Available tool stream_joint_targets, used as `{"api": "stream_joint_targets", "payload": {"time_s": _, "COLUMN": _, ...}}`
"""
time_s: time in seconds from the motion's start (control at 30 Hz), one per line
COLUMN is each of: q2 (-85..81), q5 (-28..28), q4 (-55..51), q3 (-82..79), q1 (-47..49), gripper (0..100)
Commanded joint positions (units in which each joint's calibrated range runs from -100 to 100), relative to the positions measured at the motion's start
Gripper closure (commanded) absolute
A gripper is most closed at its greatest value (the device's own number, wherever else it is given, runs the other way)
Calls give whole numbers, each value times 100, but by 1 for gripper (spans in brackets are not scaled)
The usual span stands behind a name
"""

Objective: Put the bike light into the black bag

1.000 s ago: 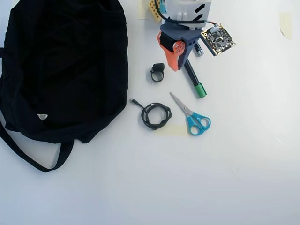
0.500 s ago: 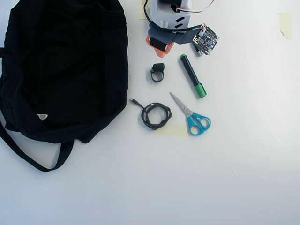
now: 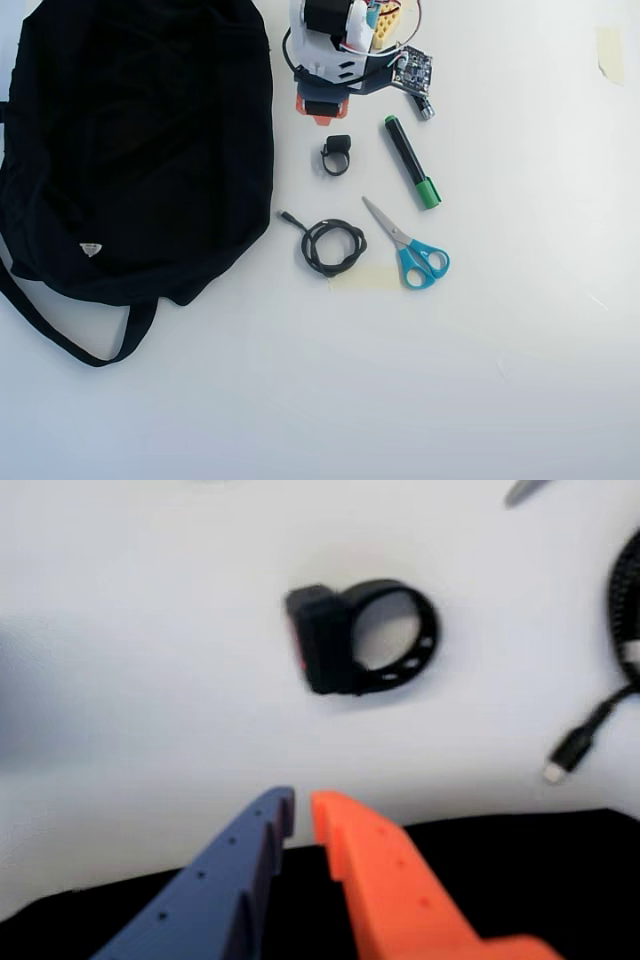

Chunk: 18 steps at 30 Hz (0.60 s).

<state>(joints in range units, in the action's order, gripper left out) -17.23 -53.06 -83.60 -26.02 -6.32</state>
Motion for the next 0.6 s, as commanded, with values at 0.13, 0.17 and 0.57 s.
{"api": "stream_joint_targets", "payload": {"time_s": 0.13, "q2": 13, "q5": -42, "q4": 548, "q3": -129, "q1": 34, "gripper": 87}}
{"api": "stream_joint_targets", "payload": {"time_s": 0.17, "q2": 63, "q5": -42, "q4": 591, "q3": -156, "q1": 34, "gripper": 85}}
{"api": "stream_joint_targets", "payload": {"time_s": 0.57, "q2": 345, "q5": 351, "q4": 608, "q3": -75, "q1": 497, "gripper": 71}}
